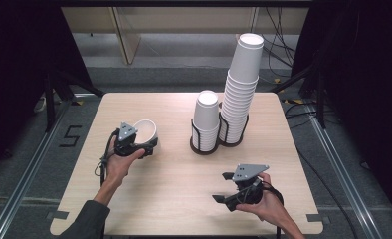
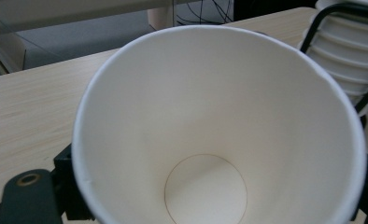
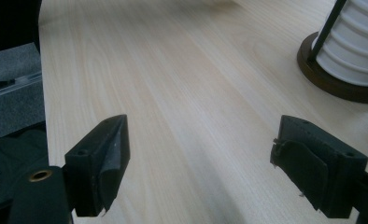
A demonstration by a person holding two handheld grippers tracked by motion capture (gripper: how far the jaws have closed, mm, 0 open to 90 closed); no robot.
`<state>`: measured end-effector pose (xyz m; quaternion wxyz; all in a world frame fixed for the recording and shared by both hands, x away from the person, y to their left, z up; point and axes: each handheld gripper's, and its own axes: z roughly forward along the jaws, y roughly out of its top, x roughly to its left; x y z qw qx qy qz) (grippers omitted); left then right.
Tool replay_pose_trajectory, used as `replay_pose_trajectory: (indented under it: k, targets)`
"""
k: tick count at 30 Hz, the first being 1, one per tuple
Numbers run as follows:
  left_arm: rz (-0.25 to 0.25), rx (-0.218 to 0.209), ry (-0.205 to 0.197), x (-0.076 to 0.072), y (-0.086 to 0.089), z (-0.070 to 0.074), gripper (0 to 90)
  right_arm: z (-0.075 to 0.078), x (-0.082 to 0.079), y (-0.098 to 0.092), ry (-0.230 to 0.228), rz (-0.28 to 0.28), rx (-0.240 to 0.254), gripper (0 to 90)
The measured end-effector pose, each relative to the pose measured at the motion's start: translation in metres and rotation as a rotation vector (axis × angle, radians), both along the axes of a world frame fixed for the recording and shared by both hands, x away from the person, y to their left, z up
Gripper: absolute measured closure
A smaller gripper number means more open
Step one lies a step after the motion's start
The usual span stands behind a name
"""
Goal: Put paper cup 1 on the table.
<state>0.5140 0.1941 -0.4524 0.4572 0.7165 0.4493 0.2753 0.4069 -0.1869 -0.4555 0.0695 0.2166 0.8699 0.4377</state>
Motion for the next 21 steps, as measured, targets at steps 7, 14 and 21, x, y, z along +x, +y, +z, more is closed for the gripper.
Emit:
replay_pose_trajectory:
  k: [7, 14, 21]
  targets:
    - [0.07, 0.014, 0.024, 0.029, 0.005, -0.009, 13.9, 0.0, 0.0, -0.001, -0.011, -0.003, -0.001, 19.0]
    - [0.115, 0.073, 0.052, 0.051, 0.005, -0.013, 13.0, -0.001, 0.0, -0.001, 0.008, 0.003, 0.001, 19.0]
    - [0.125, 0.074, 0.041, 0.058, 0.006, -0.021, 10.5, 0.0, -0.001, -0.002, 0.013, 0.006, 0.008, 19.0]
